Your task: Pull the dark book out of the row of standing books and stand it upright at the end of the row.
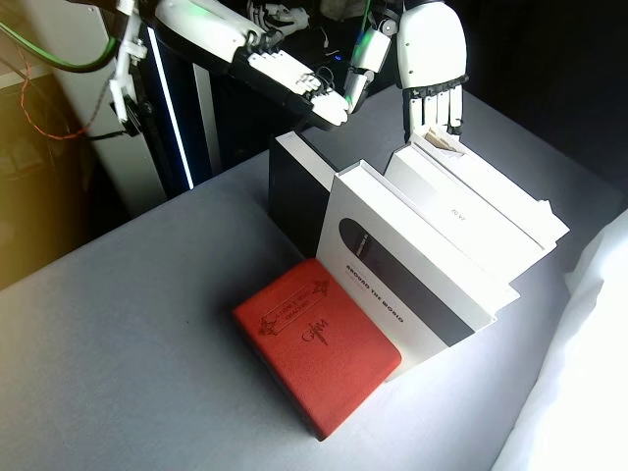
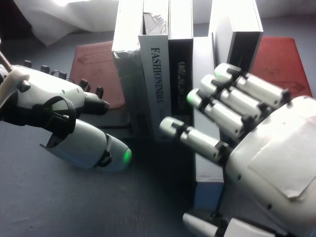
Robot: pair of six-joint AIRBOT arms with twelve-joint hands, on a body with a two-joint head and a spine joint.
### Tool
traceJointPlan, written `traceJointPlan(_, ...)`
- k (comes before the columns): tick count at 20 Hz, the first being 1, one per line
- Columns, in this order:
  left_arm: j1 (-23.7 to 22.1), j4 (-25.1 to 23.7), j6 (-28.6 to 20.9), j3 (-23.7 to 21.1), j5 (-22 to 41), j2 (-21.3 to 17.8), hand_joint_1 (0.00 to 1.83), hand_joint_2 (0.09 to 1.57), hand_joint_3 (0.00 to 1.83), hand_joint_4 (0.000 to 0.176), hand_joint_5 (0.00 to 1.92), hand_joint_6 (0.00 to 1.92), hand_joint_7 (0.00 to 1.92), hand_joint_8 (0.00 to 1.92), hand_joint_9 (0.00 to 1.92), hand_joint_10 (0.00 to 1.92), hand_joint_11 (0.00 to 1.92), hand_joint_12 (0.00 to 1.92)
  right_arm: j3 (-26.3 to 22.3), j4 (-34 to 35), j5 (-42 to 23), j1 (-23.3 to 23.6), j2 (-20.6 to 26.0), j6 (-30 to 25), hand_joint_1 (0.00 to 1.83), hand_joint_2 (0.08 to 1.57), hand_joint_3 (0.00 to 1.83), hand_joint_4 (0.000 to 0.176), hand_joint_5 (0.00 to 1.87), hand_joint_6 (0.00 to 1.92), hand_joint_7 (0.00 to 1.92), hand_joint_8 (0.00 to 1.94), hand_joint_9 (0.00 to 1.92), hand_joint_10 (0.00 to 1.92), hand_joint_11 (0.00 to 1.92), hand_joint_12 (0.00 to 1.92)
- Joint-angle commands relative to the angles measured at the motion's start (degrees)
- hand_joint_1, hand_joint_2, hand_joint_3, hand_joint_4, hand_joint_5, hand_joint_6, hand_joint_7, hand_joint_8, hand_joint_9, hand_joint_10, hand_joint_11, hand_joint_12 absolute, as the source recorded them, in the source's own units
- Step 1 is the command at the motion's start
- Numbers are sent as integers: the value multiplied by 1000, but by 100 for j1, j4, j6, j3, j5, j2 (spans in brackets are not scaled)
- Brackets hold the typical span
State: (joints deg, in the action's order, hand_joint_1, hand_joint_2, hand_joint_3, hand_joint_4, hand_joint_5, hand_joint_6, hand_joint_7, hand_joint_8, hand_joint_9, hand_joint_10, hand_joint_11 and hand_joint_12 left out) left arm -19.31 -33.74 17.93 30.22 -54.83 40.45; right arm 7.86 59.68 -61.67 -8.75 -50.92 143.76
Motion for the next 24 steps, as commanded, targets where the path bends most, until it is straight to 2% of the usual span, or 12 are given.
traceJointPlan(1, -85, -269, 13, 9, 213, -77, 0, 1136, 0, 0, 91, 3, 99, 0, 79, 1, 9, 187, -27, -503, 17, 67, 115, -147, 0, 1163, 7, 0, 50, 0, 23, 0, 0, 0, 0, 0)
traceJointPlan(3, -85, -269, 18, 9, 213, -77, 0, 1137, 1, 0, 90, 2, 99, 1, 84, 3, 11, 191, 42, -505, 449, 136, 282, -523, 0, 1156, 3, 0, 30, 0, 0, 0, 0, 0, 0, 0)
traceJointPlan(8, -86, -270, 15, 9, 203, -75, 0, 1131, 0, 0, 87, 0, 97, 0, 79, 0, 3, 195, 302, -561, 878, 168, 357, -890, 0, 1160, 4, 0, 61, 13, 27, 10, 0, 0, 0, 0)
traceJointPlan(12, -85, -280, 38, 9, 203, -76, 0, 1134, 0, 0, 103, 7, 109, 5, 88, 4, 3, 196, 503, -878, 1160, 160, 422, -1292, 0, 1162, 5, 0, 37, 6, 1, 0, 0, 0, 0, 0)
traceJointPlan(15, -85, -272, 37, 9, 196, -75, 0, 1131, 0, 0, 108, 7, 116, 7, 96, 6, 17, 206, 780, -1476, 1475, 135, 427, -2015, 0, 1165, 5, 0, 46, 8, 8, 3, 0, 0, 0, 0)
traceJointPlan(18, -86, -266, 38, 9, 193, -75, 0, 1132, 0, 0, 93, 1, 98, 1, 76, 0, 0, 186, 1167, -2110, 2312, 184, 424, -3070, 0, 1169, 6, 0, 39, 4, 1, 0, 0, 0, 0, 0)
traceJointPlan(21, -86, -269, 45, 9, 193, -75, 0, 1142, 3, 0, 112, 7, 125, 10, 101, 9, 18, 195, 1388, -2150, 2827, 257, 421, -3152, 0, 1164, 3, 0, 41, 5, 3, 1, 0, 0, 0, 0)
traceJointPlan(23, -86, -274, 46, 9, 193, -75, 0, 1139, 1, 0, 85, 0, 90, 0, 72, 0, 1, 190, 1519, -2190, 3125, 317, 419, -3371, 0, 1174, 8, 0, 38, 3, 6, 2, 0, 0, 0, 0)
traceJointPlan(24, -85, -278, 46, 9, 193, -75, 0, 1138, 1, 0, 88, 2, 92, 2, 73, 1, 0, 191, 1575, -2497, 3159, 318, 418, -3631, 0, 1175, 8, 0, 26, 0, 0, 0, 0, 0, 0, 0)
